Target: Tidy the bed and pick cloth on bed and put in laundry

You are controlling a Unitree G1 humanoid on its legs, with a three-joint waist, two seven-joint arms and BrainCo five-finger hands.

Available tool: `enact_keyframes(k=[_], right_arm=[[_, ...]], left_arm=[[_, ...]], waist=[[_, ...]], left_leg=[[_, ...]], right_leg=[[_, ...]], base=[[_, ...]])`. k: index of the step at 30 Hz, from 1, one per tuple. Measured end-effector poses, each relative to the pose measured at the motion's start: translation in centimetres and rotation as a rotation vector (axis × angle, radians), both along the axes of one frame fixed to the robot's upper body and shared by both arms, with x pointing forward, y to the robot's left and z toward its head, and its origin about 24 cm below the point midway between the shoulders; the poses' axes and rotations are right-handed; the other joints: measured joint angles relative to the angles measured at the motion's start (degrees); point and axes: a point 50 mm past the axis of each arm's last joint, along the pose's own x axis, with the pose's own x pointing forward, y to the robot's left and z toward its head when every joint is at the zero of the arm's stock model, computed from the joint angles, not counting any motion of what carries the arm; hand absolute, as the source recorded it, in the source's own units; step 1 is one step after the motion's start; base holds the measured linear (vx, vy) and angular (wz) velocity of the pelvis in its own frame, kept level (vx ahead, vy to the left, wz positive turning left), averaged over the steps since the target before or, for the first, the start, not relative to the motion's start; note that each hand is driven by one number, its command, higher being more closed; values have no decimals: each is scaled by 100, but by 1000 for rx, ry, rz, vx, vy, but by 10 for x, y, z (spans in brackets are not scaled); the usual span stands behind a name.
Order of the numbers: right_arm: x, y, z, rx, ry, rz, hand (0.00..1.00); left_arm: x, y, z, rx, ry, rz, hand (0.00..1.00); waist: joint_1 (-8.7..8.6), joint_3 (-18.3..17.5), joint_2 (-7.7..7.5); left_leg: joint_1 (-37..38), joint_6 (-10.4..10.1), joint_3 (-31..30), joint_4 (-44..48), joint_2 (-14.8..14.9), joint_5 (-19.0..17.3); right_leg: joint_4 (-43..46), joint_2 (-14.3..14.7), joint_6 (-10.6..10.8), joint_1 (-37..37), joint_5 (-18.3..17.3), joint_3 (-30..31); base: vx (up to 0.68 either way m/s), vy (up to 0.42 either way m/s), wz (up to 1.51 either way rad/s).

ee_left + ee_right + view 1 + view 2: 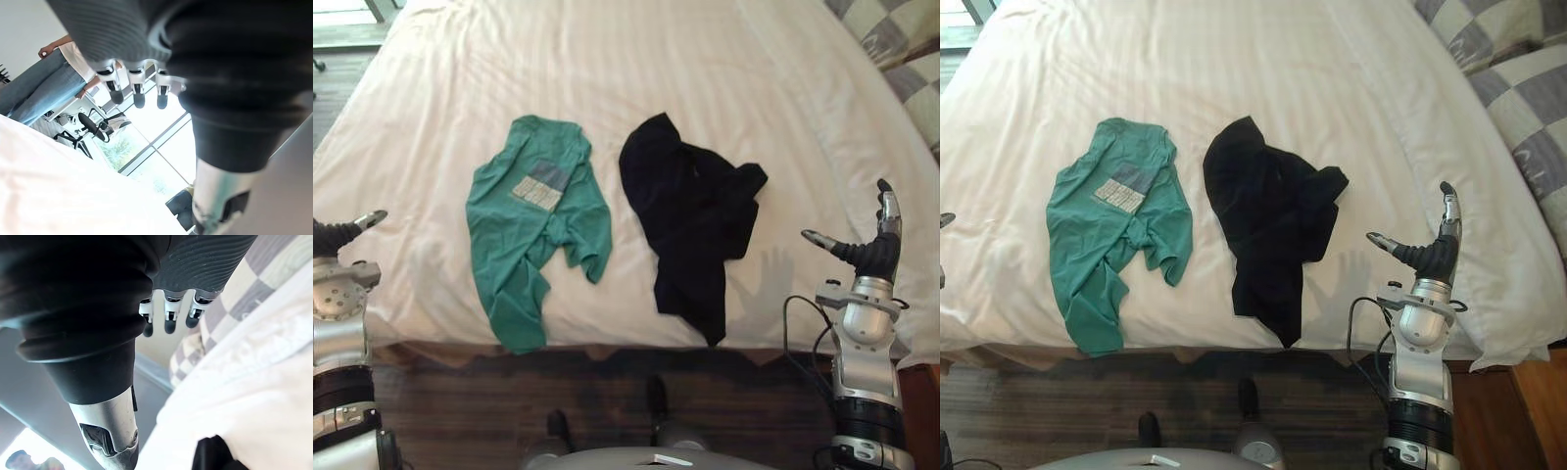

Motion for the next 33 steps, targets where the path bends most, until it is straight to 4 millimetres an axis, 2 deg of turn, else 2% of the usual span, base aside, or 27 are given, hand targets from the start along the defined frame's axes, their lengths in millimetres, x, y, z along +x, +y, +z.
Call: enact_keyframes(k=[5, 7, 10, 13, 19, 21, 27, 33], right_arm=[[2, 17, 4, 28, -50, 45, 0], [4, 22, 3, 38, -53, 61, 0], [8, 33, 0, 64, -55, 91, 0], [13, 43, 0, 94, -74, 120, 0], [4, 58, 15, 85, -156, 163, 0], [-2, 61, 14, 101, -170, 164, 0], [-19, 66, 6, 135, -168, 150, 0], [-33, 72, 9, 153, -204, 145, 0]], left_arm=[[13, -22, 2, -7, -25, -48, 0], [21, -30, 5, -3, -29, -73, 0], [36, -45, 18, 0, -70, -120, 0], [52, -62, 39, 30, -122, -169, 0], [70, -85, 71, 93, -180, -207, 0], [75, -93, 82, 130, -195, -214, 0], [81, -104, 75, 151, -126, -203, 0], [85, -107, 66, 164, -41, -194, 0]], waist=[[-14, 143, 5], [-73, 169, -5], [-119, 311, -72], [-167, 445, -197], [-318, 669, -198], [-363, 734, -199], [-329, 805, -167], [-241, 901, -162]], left_leg=[[-150, -6, 151, 7, 7, 37], [-271, 26, 181, 3, -22, 86], [-372, 32, 308, 6, -37, 137], [-589, 30, 449, 14, -43, 202], [-819, -46, 622, 5, 79, 302], [-876, -82, 696, 1, 143, 324], [-1024, -111, 833, 3, 222, 338], [-1243, -133, 922, 29, 297, 344]], right_leg=[[-2, 3, -34, -240, 147, 156], [-3, -1, -41, -382, 220, 204], [-4, -7, -47, -564, 361, 339], [-5, -8, -37, -873, 470, 533], [-3, 94, -50, -1194, 596, 640], [-3, 150, -45, -1258, 617, 647], [-2, 239, -34, -1453, 656, 747], [0, 256, -34, -1610, 659, 729]], base=[[-79, -18, -15], [-85, 0, -14], [-118, -4, -20], [-133, -37, -23], [-76, -56, -15], [-44, -68, -10], [-21, -31, -9], [-24, -11, 1]])
